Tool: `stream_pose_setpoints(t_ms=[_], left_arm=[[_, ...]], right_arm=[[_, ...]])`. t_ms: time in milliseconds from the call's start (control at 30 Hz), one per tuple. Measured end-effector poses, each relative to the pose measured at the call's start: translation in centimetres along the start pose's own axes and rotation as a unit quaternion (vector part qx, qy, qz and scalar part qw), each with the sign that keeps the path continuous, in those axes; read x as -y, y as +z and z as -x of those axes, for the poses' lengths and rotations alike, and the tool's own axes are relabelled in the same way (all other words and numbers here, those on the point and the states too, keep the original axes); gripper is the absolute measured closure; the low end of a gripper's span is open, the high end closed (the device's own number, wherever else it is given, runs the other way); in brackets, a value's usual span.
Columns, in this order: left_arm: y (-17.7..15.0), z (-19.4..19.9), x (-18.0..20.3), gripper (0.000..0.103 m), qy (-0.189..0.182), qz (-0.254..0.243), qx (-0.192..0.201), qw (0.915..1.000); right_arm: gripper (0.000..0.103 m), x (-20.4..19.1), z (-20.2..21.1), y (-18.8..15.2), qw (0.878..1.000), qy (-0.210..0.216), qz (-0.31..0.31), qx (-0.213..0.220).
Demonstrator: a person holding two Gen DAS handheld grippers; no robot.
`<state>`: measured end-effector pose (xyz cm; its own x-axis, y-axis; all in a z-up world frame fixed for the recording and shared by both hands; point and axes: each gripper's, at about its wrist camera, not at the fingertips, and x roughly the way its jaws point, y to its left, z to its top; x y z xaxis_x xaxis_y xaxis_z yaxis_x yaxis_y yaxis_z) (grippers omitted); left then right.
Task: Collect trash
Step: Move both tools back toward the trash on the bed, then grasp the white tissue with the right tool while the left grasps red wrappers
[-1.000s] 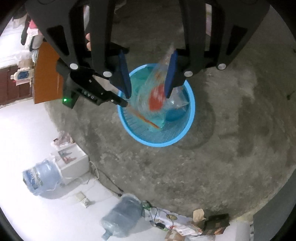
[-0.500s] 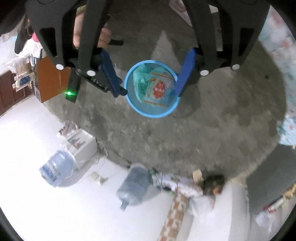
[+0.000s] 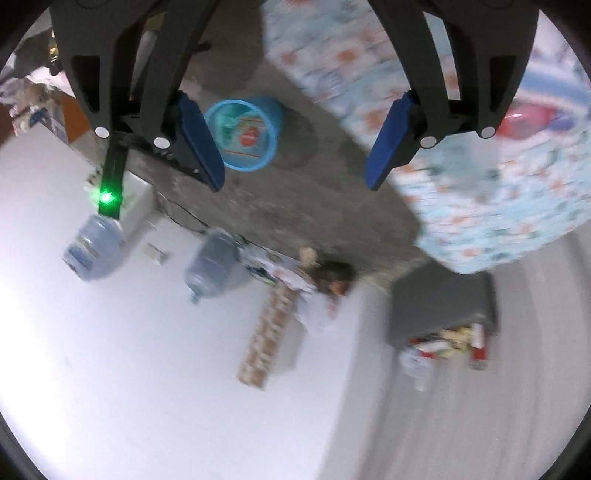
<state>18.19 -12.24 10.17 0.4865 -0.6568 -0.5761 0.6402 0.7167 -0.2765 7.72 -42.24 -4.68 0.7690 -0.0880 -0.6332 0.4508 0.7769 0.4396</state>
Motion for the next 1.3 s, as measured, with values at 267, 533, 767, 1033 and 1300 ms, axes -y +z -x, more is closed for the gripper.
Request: stream_pose_setpoints(t_ms=[267,533,767,1033,1300], left_arm=[[-3.5,11.2,-8.7,0.023,0.125,0.073,0.074,0.9867],[-8.2,16.6,-14.8,0.021,0.209,0.133,0.109,0.9626],[-10.9,17.7,-18.2,0.021,0.229,0.180,0.113,0.9501],[-12.3,16.9,-19.6,0.021,0.225,0.190,0.110,0.9493],[-12.9,14.7,-20.9,0.021,0.194,0.207,0.100,0.9538]], right_arm=[[0.008,-6.8,-0.7,-1.8,0.993,-0.075,0.086,-0.013],[0.006,-13.2,-2.5,-4.2,0.971,-0.100,0.218,-0.024],[0.006,-17.3,-2.7,-6.2,0.962,-0.020,0.273,-0.013],[0.006,-18.0,-3.6,-5.4,0.973,0.095,0.200,-0.057],[0.009,-20.1,-7.4,-5.6,0.960,0.176,0.160,-0.147]])
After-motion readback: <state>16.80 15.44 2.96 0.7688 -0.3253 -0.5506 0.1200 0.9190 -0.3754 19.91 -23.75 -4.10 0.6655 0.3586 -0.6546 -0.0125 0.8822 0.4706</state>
